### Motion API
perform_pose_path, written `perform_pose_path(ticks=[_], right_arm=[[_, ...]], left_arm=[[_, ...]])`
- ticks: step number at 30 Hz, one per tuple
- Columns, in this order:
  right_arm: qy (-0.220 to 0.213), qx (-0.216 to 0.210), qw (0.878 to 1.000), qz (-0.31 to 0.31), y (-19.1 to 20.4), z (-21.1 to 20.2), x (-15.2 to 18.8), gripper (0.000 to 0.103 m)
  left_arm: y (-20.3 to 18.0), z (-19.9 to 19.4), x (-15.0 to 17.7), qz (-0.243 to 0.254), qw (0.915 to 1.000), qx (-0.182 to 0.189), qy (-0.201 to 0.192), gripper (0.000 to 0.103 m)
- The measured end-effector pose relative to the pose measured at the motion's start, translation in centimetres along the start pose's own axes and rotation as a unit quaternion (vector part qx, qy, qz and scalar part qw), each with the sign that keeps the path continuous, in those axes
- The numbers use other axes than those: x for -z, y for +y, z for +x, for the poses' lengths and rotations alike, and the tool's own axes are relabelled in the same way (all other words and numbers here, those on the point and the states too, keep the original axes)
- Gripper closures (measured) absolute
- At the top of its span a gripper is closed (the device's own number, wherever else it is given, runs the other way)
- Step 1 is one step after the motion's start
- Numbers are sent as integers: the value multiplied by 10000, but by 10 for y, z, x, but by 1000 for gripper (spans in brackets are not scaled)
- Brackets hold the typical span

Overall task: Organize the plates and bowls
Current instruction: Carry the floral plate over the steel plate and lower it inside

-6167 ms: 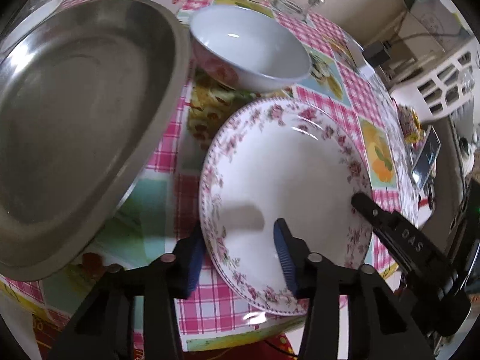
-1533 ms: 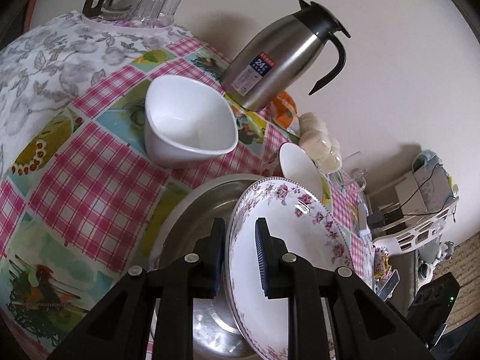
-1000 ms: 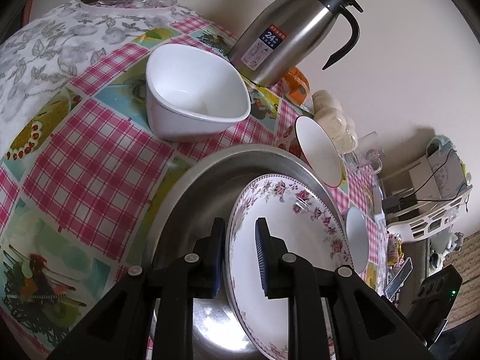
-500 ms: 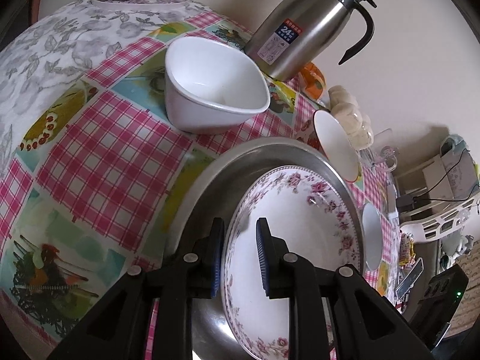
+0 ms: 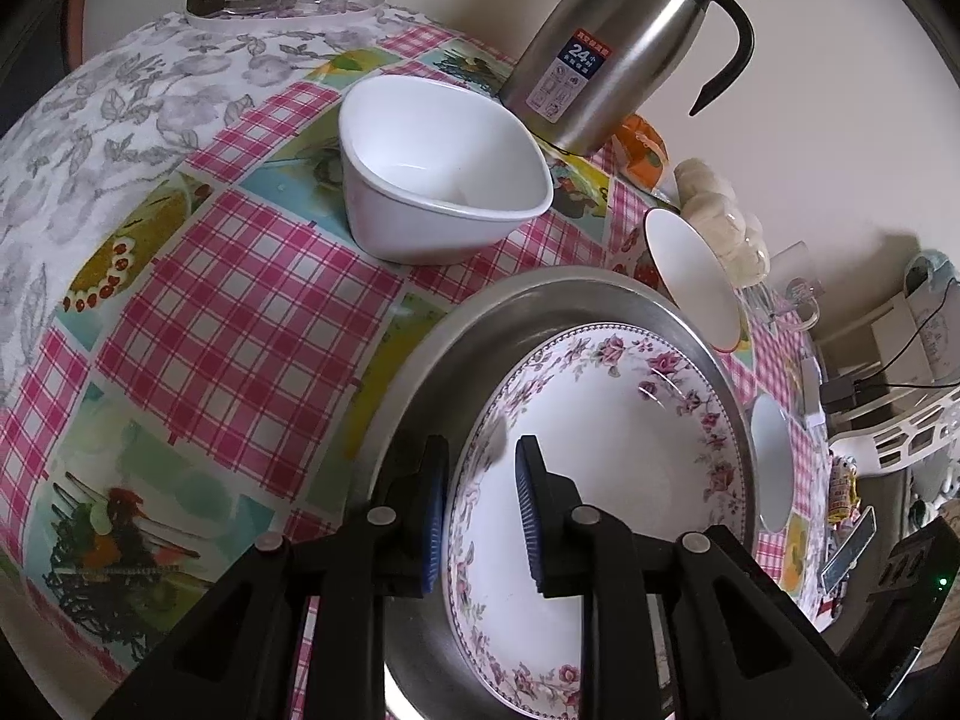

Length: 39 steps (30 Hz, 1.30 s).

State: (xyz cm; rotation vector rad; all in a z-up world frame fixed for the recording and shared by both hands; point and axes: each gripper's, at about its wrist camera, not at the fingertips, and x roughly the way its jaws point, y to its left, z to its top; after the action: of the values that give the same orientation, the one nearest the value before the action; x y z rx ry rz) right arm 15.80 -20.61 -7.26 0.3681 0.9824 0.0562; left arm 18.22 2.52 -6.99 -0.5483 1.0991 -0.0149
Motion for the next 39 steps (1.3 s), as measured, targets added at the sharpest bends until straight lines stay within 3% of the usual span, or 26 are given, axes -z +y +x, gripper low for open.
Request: perform_pose_path(ticks=[16,23,27,39], right_arm=[[117,12,9999,46,-2,0,0,90],[192,109,9997,-71,2,0,0,87],[182,121,9997,-84,2,-2,-1,86],[-336,263,9985,-336,9,-39,-9,82]], left_arm=[[-1,-2,1,10,9999,-132,24,80],[-7,-1,1,98,9998,-178,50,68],[-14,-7,0,228,9994,-219,-101,62],[-32,-34,5,598,9960,-243,-615,61]])
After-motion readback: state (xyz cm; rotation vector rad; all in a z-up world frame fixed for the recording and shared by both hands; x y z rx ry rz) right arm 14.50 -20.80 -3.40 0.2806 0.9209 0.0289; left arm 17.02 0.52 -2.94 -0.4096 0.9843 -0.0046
